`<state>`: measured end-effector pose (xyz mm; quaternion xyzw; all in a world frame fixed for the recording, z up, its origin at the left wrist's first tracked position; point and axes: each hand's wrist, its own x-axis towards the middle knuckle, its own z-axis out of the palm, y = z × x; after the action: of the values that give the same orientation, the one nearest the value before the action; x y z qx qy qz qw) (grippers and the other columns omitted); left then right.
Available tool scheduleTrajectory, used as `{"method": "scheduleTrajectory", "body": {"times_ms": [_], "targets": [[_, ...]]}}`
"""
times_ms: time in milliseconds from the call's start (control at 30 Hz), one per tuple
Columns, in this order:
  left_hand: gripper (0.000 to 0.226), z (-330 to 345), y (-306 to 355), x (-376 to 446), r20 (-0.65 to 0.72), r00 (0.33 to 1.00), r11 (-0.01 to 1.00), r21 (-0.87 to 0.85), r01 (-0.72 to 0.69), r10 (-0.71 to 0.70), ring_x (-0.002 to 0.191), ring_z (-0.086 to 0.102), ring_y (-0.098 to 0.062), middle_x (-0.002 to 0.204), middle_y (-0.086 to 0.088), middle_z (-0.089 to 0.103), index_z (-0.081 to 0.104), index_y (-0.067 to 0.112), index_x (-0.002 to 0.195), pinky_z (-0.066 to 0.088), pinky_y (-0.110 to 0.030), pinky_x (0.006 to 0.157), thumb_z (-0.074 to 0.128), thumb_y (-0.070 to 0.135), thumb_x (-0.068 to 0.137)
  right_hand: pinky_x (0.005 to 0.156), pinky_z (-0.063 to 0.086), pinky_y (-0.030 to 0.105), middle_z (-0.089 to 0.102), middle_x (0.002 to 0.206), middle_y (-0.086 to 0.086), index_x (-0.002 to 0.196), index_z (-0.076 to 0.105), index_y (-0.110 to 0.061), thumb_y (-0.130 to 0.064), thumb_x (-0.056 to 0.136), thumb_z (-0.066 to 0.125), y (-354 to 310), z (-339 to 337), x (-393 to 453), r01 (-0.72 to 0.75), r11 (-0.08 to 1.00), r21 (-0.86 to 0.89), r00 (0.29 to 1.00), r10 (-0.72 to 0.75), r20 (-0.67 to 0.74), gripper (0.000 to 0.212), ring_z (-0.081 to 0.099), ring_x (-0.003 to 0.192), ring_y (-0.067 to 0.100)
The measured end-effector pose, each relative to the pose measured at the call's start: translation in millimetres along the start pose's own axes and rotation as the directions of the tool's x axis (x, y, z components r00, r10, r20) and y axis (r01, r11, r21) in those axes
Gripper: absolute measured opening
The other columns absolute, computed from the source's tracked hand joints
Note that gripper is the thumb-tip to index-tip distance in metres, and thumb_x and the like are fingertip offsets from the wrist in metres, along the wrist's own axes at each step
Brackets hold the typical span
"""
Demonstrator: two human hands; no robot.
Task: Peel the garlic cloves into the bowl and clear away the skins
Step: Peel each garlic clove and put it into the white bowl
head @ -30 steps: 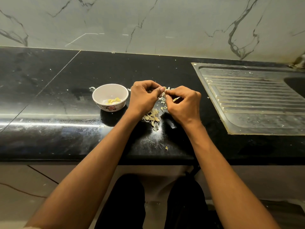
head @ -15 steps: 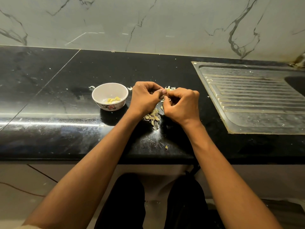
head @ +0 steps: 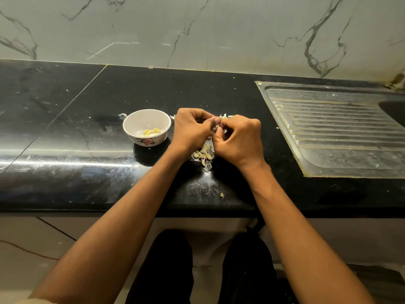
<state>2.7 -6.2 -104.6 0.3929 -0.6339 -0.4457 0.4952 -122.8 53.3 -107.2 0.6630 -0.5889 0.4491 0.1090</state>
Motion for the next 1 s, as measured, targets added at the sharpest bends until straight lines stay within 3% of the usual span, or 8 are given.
{"method": "scheduleTrajectory", "body": {"times_ms": [100,300,367,433,733,867,1000], "targets": [[0.010,-1,2,-1,0.014,1.000,1.000,-0.031,-0.006,0.006,0.053,0.065,-0.005,0.059,0.002,0.070,0.076,0.007,0.079,0.049,-0.017,0.052,0.077,0.004,0.088,0.051,0.048,0.036,0.066,0.059,0.002,0.068,0.075,-0.010,-0.015,0.080,0.071,0,-1,1,-0.036,0.996,0.079,0.998,0.040,-0.046,0.014,0.057,0.050,0.017],[0.011,-2,3,2,0.062,0.998,0.993,-0.114,-0.012,0.019,0.055,0.061,-0.007,0.060,0.001,0.069,0.075,0.008,0.081,0.048,-0.019,0.054,0.074,0.004,0.091,0.052,0.056,0.033,0.072,0.060,-0.003,0.072,0.081,-0.013,-0.015,0.080,0.074,-3,-2,4,-0.271,0.905,0.329,0.952,0.303,-0.050,0.010,0.067,0.052,0.010],[0.013,-2,3,3,0.083,0.996,0.991,-0.130,-0.023,0.034,0.056,0.061,-0.008,0.063,-0.002,0.069,0.075,0.009,0.082,0.049,-0.020,0.055,0.071,0.003,0.093,0.049,0.056,0.039,0.071,0.058,0.003,0.069,0.080,-0.010,-0.012,0.081,0.075,-2,-2,5,-0.350,0.833,0.429,0.922,0.388,-0.001,0.014,0.067,0.051,0.019],[0.013,-3,4,2,0.100,0.994,0.988,-0.150,-0.036,0.052,0.056,0.060,-0.007,0.065,-0.005,0.069,0.074,0.007,0.085,0.049,-0.019,0.055,0.068,0.000,0.094,0.045,0.053,0.034,0.070,0.056,0.008,0.066,0.079,-0.008,-0.007,0.084,0.076,-2,-3,7,-0.412,0.742,0.529,0.888,0.456,0.052,0.018,0.065,0.048,0.024],[0.011,-1,0,4,0.153,0.984,0.974,-0.218,-0.057,0.091,0.063,0.061,-0.012,0.076,-0.014,0.068,0.072,0.000,0.097,0.052,-0.022,0.060,0.062,-0.002,0.098,0.042,0.047,0.024,0.064,0.055,0.008,0.068,0.073,0.000,0.010,0.086,0.067,-5,-7,13,-0.550,0.382,0.743,0.758,0.603,0.251,0.022,0.057,0.045,0.017],[0.012,0,-2,5,0.163,0.983,0.973,-0.224,-0.051,0.089,0.063,0.062,-0.012,0.073,-0.005,0.070,0.073,0.001,0.096,0.053,-0.023,0.062,0.062,-0.002,0.098,0.042,0.047,0.023,0.063,0.055,0.008,0.071,0.073,0.002,0.011,0.087,0.067,-7,-9,13,-0.554,0.361,0.751,0.748,0.611,0.258,0.019,0.057,0.045,0.015],[0.010,0,0,5,0.148,0.985,0.973,-0.223,-0.053,0.088,0.065,0.064,-0.013,0.077,-0.010,0.071,0.073,-0.001,0.098,0.056,-0.024,0.063,0.063,-0.002,0.097,0.043,0.047,0.025,0.065,0.056,0.009,0.073,0.075,0.001,0.009,0.086,0.068,-6,-9,13,-0.546,0.407,0.733,0.748,0.630,0.207,0.017,0.058,0.046,0.017]]}}
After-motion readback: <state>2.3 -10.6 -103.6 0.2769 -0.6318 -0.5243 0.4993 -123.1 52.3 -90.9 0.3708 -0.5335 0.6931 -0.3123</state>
